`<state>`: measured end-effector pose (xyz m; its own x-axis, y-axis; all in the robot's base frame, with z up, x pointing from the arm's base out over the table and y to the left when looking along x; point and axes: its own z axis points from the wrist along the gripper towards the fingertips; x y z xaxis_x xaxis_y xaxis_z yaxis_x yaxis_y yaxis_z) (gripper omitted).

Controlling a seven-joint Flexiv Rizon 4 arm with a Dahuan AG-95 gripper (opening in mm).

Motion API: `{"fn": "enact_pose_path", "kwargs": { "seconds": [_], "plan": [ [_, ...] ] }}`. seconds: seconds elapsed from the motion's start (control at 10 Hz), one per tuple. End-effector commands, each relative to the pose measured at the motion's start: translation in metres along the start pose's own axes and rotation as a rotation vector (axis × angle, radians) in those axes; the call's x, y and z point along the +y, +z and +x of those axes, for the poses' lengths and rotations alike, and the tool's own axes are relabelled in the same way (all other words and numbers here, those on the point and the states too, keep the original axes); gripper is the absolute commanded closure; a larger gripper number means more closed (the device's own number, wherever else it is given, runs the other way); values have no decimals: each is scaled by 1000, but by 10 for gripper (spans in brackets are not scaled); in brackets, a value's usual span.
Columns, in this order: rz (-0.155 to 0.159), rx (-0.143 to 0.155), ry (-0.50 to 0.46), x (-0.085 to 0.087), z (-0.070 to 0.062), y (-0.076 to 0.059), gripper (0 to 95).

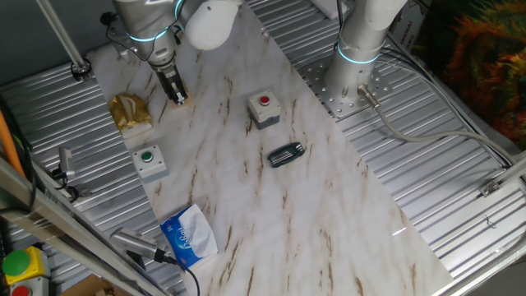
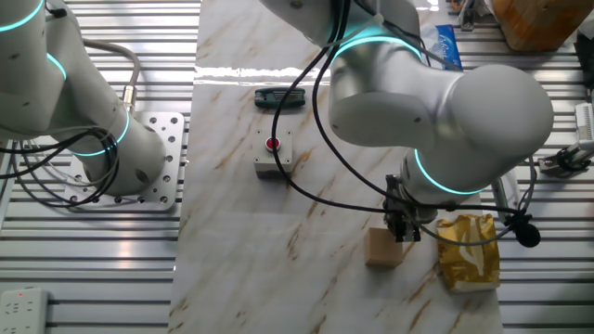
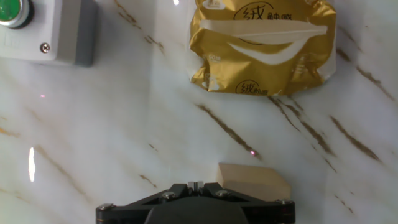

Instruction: Approach and touch the side of the small block

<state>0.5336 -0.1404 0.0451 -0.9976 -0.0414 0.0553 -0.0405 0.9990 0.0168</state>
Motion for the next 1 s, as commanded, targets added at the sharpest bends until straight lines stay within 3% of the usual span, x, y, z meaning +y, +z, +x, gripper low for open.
{"fn": "enact_pose_path", "kwargs": {
  "seconds": [0.1,0.6,1.0],
  "plan": [
    [3,0,20,0,0,0,950],
    [7,1,106,0,0,0,950],
    [7,3,111,0,0,0,950]
  ]
}}
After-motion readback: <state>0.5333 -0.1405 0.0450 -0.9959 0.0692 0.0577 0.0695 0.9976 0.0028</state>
